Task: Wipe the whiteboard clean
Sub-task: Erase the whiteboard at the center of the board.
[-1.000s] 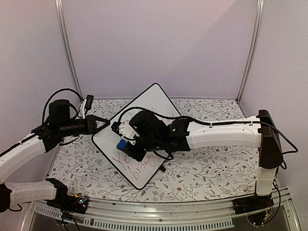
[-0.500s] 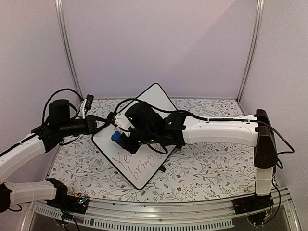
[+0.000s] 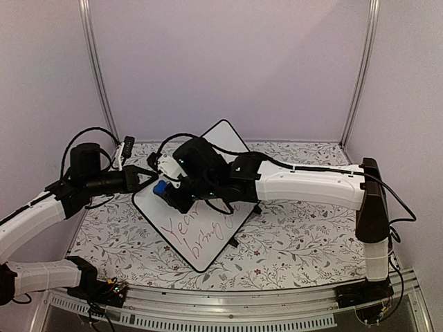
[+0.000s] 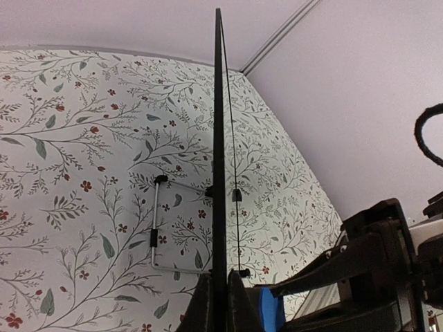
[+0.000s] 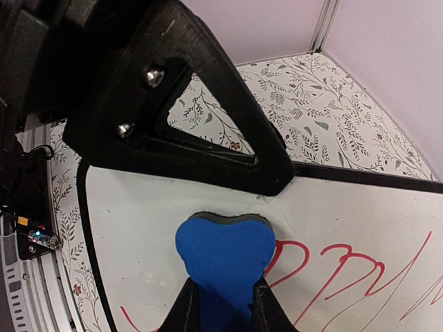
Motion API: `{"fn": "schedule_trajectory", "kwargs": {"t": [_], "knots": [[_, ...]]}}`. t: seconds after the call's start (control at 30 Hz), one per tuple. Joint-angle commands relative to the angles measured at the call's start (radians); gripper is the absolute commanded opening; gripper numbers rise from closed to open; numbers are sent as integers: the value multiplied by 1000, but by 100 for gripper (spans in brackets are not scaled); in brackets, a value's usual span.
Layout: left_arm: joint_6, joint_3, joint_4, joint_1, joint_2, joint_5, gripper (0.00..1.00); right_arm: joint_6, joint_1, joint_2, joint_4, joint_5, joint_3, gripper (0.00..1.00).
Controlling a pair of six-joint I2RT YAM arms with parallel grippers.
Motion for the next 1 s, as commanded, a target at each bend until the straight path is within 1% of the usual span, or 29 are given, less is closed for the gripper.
{"fn": "schedule_trajectory", "kwargs": {"t": [0.0,0.2,0.47,0.53,0.97], "knots": [[20,6,73,-17,-11,72,0,2,-25,31,-1,13,-1,3],[20,6,73,-17,-11,73,0,21,-27,-18,26,-2,-122,3],[19,6,73,-17,-9,71,0,35,-27,-72,51,-8,-232,2],[19,6,74,-18,-8,72,0,66,-25,-85,57,-11,-260,2],[18,6,73,-18,-2,73,0,98,-27,-141,72,-22,-377,2]]}}
